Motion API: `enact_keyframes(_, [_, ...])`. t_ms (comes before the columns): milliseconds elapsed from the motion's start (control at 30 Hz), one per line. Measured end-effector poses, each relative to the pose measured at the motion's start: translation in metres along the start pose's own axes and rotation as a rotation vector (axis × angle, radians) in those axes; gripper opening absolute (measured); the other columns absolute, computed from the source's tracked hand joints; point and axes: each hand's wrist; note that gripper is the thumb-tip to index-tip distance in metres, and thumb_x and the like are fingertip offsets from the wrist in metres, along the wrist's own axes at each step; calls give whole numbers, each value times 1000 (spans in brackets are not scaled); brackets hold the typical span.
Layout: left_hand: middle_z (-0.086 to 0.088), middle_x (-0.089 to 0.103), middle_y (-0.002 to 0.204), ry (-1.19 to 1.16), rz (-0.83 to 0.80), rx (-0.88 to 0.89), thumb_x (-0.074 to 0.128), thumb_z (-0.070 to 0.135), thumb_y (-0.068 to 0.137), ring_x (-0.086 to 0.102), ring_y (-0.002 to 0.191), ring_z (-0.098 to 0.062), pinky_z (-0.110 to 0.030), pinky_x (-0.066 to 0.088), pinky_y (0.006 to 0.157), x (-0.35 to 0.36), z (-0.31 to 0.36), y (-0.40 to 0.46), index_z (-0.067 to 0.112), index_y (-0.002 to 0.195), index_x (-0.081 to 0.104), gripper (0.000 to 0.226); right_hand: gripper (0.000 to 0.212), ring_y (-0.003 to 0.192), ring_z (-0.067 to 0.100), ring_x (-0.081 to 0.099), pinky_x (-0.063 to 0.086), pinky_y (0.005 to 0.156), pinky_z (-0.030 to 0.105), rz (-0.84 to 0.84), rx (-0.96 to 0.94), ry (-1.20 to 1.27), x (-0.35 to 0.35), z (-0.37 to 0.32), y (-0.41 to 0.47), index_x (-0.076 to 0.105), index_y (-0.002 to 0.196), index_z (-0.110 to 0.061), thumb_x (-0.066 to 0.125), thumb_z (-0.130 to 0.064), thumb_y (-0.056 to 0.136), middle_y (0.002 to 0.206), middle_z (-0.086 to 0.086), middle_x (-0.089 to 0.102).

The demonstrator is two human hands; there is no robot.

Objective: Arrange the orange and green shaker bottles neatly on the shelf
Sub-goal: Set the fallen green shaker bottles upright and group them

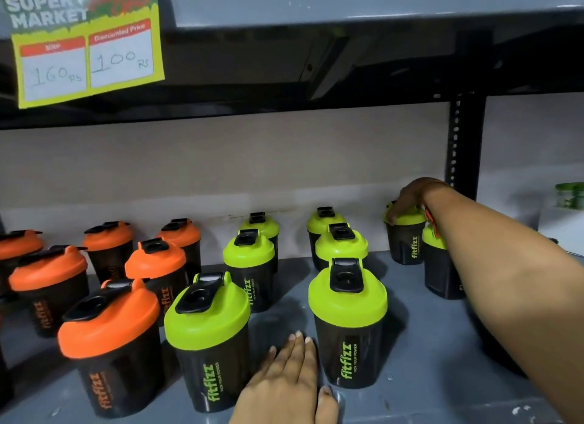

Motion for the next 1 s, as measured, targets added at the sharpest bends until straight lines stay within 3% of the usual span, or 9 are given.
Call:
enact_keyframes(100, [-4,76,96,2,-8,-4,38,48,59,72,87,-12,-24,33,84,-1,1,-1,11,88,79,62,102,98,30,66,54,95,39,13,38,-11,3,-5,-25,62,125,-9,73,-63,40,120,15,66])
enact_keyframes(200, [-5,76,98,-11,-25,1,38,48,60,72,88,-12,-23,33,85,-5,2,-2,11,91,78,63,74,102,28,51,46,88,29,2,63,-1,6,-12,-44,45,144,-13,65,-48,82,148,15,43])
enact_keyframes(233, [-4,76,99,-17,-31,6,38,48,61,72,89,-12,-23,33,86,-6,2,-2,11,91,78,63,71,103,28,50,45,88,30,8,52,1,7,-12,-46,43,146,-15,63,-45,85,150,15,41])
enact_keyframes(367, [-3,75,101,-17,-43,33,39,49,64,71,92,-11,-22,33,88,-9,1,-5,12,95,78,62,103,103,32,62,52,96,39,38,51,-32,11,-10,-45,54,137,-14,76,-62,49,128,14,60])
enact_keyframes(467, [0,75,102,-30,-21,41,41,50,65,70,95,-9,-22,37,91,-12,1,-8,14,96,77,60,88,116,33,58,48,87,32,185,85,66,14,-12,-52,45,141,-12,74,-56,71,140,13,53])
enact_keyframes(567, [2,74,104,-45,-59,46,41,51,68,69,98,-7,-23,56,80,-17,2,-10,16,99,77,59,93,126,38,51,49,97,40,375,32,205,8,-18,-58,37,143,-7,74,-55,72,143,18,48])
enact_keyframes(733, [3,73,109,-40,-82,45,44,50,74,66,103,-5,-27,54,86,-27,5,-17,17,106,74,55,57,122,38,52,48,97,43,806,-126,446,-6,-35,-87,53,131,-16,62,-45,83,130,16,56])
enact_keyframes(867, [-4,53,140,-59,-22,38,30,46,88,50,128,-15,-27,32,108,-40,12,-25,14,136,51,61,31,103,26,65,52,86,34,1090,-336,840,-4,-54,-141,70,108,-23,60,-35,81,111,4,71])
enact_keyframes(1000, [11,62,127,-348,200,44,40,45,92,57,114,-9,-26,48,91,-59,13,-43,30,128,53,41,25,92,19,66,52,88,35,1215,-486,1138,36,-69,-218,72,95,-24,59,-40,81,97,0,73])
Point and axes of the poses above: each hand's wrist, its own y-axis towards the middle knuckle, its own x-axis out of the palm, z = x × y
